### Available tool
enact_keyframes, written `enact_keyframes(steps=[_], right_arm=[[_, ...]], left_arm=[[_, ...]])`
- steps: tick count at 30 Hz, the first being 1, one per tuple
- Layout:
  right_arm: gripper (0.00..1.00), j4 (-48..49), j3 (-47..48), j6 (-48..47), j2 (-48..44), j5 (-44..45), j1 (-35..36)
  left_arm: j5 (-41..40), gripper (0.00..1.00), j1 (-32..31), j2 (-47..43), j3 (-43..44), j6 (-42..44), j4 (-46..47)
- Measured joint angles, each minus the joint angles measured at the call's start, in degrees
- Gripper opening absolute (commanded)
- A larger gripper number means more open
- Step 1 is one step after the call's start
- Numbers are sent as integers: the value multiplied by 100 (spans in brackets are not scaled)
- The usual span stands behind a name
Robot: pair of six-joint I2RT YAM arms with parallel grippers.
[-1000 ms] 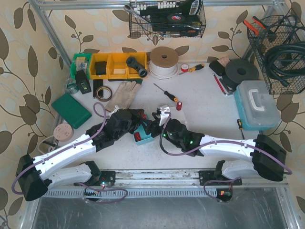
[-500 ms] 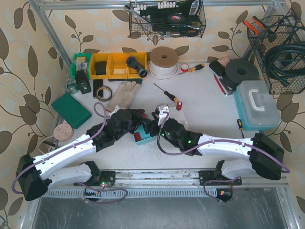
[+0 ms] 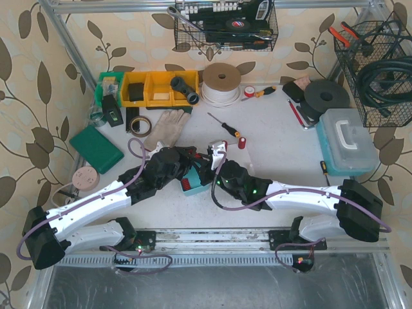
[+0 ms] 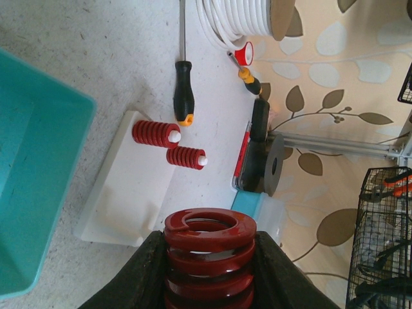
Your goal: Install the large spring
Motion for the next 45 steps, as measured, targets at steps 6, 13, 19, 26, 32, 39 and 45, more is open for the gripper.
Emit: enact_keyframes(steps=[6, 13, 19, 26, 32, 39, 45], right_arm=[[0, 0, 0, -42, 2, -4, -2], [0, 0, 0, -46, 0, -9, -2], [0, -120, 0, -44, -2, 24, -74], [0, -74, -90, 28, -197, -306, -295], [0, -57, -199, 81, -457, -817, -501], [0, -37, -229, 81, -640, -1270, -535], [0, -234, -232, 105, -763, -1405, -570]], left_arm=[[-15, 15, 0, 0, 0, 2, 0], [-13, 60, 0, 0, 2, 44, -7], [-4, 72, -39, -125, 7, 63, -31], [-35, 75, -39, -321, -42, 50, 105], [-26, 74, -37, -356, -188, 177, 389], [-9, 67, -31, -367, -188, 245, 570], [17, 71, -24, -372, -188, 328, 634]])
